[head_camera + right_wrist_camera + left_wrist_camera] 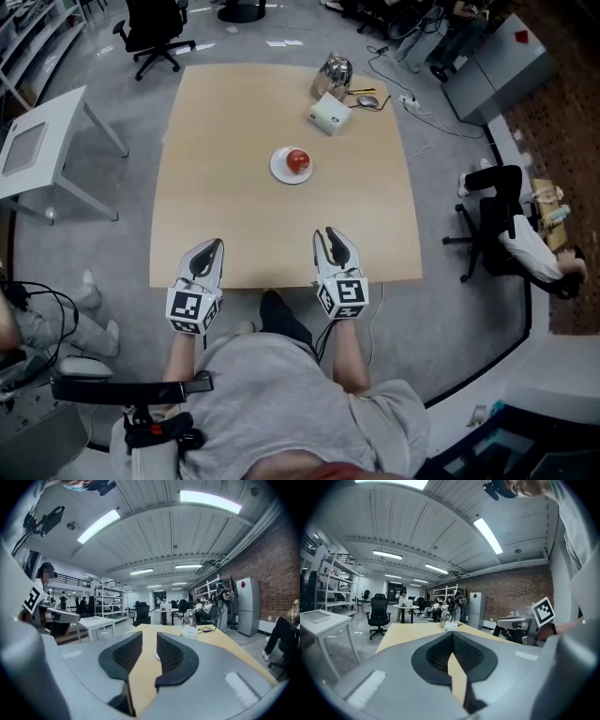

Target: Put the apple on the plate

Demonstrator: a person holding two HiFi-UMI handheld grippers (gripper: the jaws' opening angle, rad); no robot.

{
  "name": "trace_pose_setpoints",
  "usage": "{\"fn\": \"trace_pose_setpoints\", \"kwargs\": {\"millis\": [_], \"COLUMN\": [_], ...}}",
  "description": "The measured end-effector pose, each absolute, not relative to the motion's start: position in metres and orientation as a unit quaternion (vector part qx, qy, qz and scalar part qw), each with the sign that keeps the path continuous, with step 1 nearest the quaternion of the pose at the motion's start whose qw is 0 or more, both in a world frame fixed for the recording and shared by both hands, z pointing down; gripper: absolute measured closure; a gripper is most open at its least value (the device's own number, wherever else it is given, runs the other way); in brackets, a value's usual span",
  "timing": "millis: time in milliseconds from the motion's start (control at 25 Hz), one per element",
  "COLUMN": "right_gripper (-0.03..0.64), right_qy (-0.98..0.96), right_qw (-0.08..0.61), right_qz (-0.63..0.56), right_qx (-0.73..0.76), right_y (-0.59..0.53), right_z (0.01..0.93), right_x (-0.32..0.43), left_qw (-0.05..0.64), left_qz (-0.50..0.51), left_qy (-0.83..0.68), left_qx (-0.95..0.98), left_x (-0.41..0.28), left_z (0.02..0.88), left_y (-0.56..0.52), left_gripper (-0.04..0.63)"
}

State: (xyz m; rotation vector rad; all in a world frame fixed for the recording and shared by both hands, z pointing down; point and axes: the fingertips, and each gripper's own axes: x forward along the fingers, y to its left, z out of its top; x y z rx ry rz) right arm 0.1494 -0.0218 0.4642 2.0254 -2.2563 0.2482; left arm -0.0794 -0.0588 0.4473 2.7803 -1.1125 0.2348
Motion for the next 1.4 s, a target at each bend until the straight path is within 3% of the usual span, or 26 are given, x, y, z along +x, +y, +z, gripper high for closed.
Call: {"fn": "trace_pose_setpoints", "kwargs": {"millis": [440, 1400], "right_gripper": [0.61, 0.611], "right_qy": [-0.727, -0.719], "right_qw": [0.044, 0.033], "right_qz": [0.063, 0.065], "right_qx": [0.682, 0.691], "right_y": [0.005, 0.042], "right_z": [0.452, 0.451], "right_x": [0.142, 0.133], "left_qw": [0.055, 0.036], "left_qz": [0.065, 0.056], "left_qy": [-0.356, -0.336], "left_qx": [0.931, 0.94], "left_x": [-0.085, -0.084], "left_z": [0.438, 0.428], "left_y": [-0.048, -0.034], "left_gripper": [0.575, 0.577]}}
